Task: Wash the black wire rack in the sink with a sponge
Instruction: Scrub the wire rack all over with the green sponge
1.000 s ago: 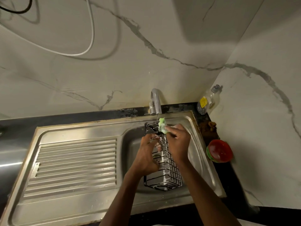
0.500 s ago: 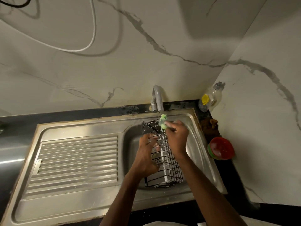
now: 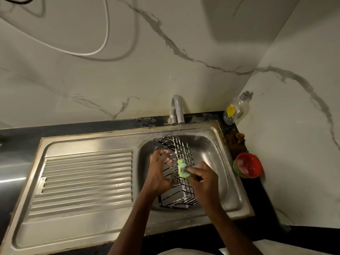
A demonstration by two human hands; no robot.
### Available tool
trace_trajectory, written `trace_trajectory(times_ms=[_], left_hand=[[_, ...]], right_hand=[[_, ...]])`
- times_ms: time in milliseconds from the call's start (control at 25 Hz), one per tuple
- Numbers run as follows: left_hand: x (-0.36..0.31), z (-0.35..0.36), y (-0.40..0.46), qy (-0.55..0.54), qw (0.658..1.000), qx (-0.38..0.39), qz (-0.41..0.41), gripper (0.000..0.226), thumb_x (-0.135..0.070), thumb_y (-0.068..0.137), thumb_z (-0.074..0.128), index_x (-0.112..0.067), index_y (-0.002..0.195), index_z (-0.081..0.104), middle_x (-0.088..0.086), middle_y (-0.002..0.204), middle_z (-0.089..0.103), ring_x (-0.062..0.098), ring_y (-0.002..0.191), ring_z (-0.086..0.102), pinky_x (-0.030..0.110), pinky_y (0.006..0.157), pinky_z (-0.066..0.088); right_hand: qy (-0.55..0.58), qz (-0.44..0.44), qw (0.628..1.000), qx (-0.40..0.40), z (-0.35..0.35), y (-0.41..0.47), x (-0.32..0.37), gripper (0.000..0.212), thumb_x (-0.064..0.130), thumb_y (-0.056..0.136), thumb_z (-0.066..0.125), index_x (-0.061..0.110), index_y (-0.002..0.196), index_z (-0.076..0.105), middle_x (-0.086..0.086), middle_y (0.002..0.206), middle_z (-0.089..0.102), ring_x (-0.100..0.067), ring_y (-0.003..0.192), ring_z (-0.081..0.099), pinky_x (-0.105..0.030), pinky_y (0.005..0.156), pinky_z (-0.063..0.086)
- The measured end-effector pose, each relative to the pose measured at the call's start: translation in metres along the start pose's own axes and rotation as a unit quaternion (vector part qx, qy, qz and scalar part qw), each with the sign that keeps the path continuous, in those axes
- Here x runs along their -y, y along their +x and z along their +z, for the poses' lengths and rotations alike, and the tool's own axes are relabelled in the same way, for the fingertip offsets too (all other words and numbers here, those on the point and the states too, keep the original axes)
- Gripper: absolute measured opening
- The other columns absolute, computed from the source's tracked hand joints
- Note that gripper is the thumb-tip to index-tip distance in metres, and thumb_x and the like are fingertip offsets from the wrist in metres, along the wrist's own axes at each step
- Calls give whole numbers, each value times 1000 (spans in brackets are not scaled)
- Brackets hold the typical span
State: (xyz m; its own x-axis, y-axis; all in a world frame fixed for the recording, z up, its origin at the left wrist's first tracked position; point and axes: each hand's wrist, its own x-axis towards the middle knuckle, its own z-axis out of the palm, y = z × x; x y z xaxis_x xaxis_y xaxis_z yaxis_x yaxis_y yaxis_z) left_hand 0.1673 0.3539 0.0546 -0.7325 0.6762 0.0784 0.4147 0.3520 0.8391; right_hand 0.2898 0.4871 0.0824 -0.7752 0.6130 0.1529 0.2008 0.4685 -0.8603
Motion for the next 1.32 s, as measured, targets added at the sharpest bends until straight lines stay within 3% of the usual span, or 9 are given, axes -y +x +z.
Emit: trace_trajectory(times_ms=[160,320,440,520,760,840,920,1160,1320], left_hand=[[-19,12,-6,-18,999,40,15,53,-16,62,71,-11,114,60,3,137,40,-4,130,36,10,99,45],[-19,16,-13,-48,998,47,9,60,3,62,76,-12,117,56,-2,132,39,-16,125,38,3,89,47],[-1,13,-14,-16,1000,25,3,68,-11,57,73,-13,124,61,3,141,40,12,136,40,24,107,48],[8,14,-16,-6,1000,16,6,74,-18,56,69,-9,129,61,3,140,41,23,133,43,33,107,49],[-15,9,-17,-31,999,35,-13,60,-29,59,67,-25,118,56,3,143,41,22,138,39,37,112,45],[-21,8,-15,-35,999,35,-23,63,-35,59,68,-19,119,58,3,144,41,21,139,39,37,113,44],[-18,5,-14,-49,999,9,-18,65,-38,61,71,-19,122,57,4,143,42,19,138,41,38,113,44],[15,-11,-19,-78,995,-45,-50,77,-25,61,75,-62,122,47,-5,143,41,19,140,44,50,112,48],[17,-12,-17,-114,991,-24,-65,60,-29,64,76,-32,122,57,-2,143,46,16,139,47,44,113,49]], right_hand=[[-37,7,998,-46,12,71,-1,22,-10,82,72,-1,102,74,5,85,61,0,69,57,-10,55,45],[-39,26,999,-9,19,93,2,26,-7,84,71,5,107,74,3,83,61,-1,64,51,-11,55,40],[4,22,999,28,10,27,3,15,1,85,75,7,99,75,5,80,60,-5,63,53,-15,51,42],[9,21,999,47,2,-9,0,13,1,83,78,6,95,76,6,77,59,-5,64,55,-14,51,42],[-51,39,997,-52,15,88,-15,32,-3,82,76,6,112,73,-3,91,67,-4,70,57,-18,55,52],[-66,43,995,-64,17,115,-21,33,-4,83,73,7,114,73,-5,95,68,-5,72,58,-19,57,53],[-64,44,997,-13,18,101,-19,26,-1,85,73,9,109,74,-3,94,67,0,71,55,-15,56,48],[12,18,993,119,-18,-33,-26,8,1,80,81,2,79,73,11,72,54,-3,65,51,-23,52,42],[-46,46,997,49,-26,28,-37,12,-3,79,79,5,81,70,2,78,66,-1,61,54,-12,50,42]])
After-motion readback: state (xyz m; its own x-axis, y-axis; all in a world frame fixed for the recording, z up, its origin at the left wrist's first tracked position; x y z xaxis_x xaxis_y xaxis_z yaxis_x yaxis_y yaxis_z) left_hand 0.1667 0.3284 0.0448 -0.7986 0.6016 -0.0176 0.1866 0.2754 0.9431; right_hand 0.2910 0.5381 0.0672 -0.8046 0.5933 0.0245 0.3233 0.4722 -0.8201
